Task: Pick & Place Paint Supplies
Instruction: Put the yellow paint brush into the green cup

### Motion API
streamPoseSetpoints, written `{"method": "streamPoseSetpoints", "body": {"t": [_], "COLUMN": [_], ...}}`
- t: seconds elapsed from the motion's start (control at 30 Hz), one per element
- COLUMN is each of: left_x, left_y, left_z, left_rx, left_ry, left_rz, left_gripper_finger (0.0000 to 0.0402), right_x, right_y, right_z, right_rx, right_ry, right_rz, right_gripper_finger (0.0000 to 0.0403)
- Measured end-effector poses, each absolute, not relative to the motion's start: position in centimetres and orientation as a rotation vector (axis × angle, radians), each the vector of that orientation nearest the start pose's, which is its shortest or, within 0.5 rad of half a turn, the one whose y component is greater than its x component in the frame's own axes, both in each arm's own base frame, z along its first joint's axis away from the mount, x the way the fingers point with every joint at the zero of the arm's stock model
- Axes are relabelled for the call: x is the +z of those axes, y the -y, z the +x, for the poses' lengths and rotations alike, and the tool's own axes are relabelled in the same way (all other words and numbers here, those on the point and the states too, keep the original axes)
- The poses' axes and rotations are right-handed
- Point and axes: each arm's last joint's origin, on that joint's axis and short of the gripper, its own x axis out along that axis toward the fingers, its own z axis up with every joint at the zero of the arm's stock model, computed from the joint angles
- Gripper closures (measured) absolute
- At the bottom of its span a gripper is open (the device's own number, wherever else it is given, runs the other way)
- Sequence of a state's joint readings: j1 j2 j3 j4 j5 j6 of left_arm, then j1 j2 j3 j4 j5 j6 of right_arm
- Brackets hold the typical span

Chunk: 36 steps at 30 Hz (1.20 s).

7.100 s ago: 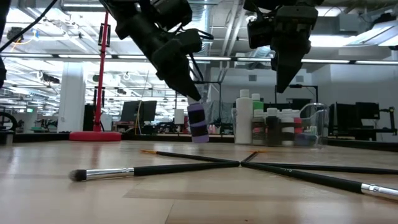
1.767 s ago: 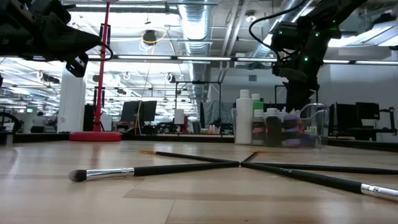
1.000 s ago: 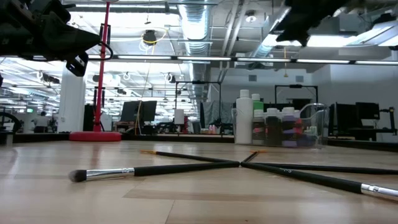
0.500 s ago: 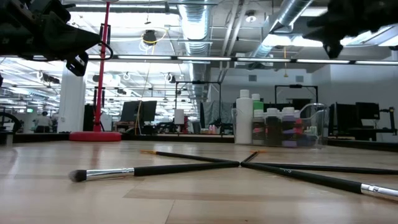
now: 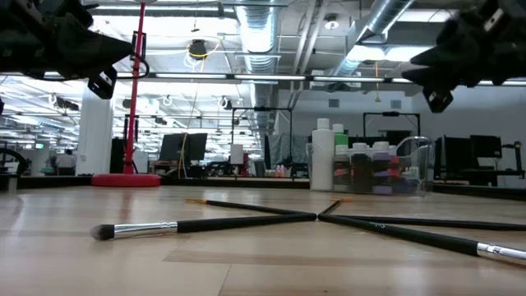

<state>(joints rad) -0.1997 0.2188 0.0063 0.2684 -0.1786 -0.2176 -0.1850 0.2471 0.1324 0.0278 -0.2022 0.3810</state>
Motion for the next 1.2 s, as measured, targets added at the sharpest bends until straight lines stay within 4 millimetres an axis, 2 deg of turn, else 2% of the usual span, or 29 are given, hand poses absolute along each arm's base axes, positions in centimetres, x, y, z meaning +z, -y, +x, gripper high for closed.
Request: {"method": "streamPoseSetpoints", "body": {"t": [0.27, 0.5, 0.6, 0.73, 0.83, 1.0, 1.2], "left_x": [17.5, 17.5, 17.6, 17.6, 17.6, 17.6, 17.6], "left_y": [1.6, 1.6, 1.6, 1.6, 1.6, 1.6, 1.6], "left_z": [10.9, 10.9, 10.9, 10.9, 10.9, 10.9, 10.9], "left_rx": [-0.013, -0.014, -0.014, -0.014, -0.014, -0.015, -0.016], "left_ry": [0.074, 0.077, 0.08, 0.081, 0.082, 0.086, 0.087], "left_rz": [-0.229, -0.23, -0.23, -0.23, -0.231, -0.231, -0.232], "left_gripper_finger": [0.04, 0.04, 0.04, 0.04, 0.04, 0.04, 0.04], "right_x": [16.3, 15.9, 16.6, 19.5, 20.8, 22.7, 23.2], "right_y": [0.8, 0.4, 0.5, 0.5, 0.8, 1.0, 0.8], "right_z": [11.2, 11.2, 11.3, 11.2, 11.7, 14.3, 20.1], "right_rx": [0.029, -0.013, -0.048, -0.067, -0.186, -0.345, -0.49], "right_ry": [-0.071, -0.093, -0.057, -0.071, -0.238, -0.51, -0.771], "right_rz": [0.419, 0.419, 0.47, 0.48, 0.515, 0.652, 0.764], "right_gripper_finger": [0.028, 0.0281, 0.0284, 0.0292, 0.0302, 0.032, 0.0331]}}
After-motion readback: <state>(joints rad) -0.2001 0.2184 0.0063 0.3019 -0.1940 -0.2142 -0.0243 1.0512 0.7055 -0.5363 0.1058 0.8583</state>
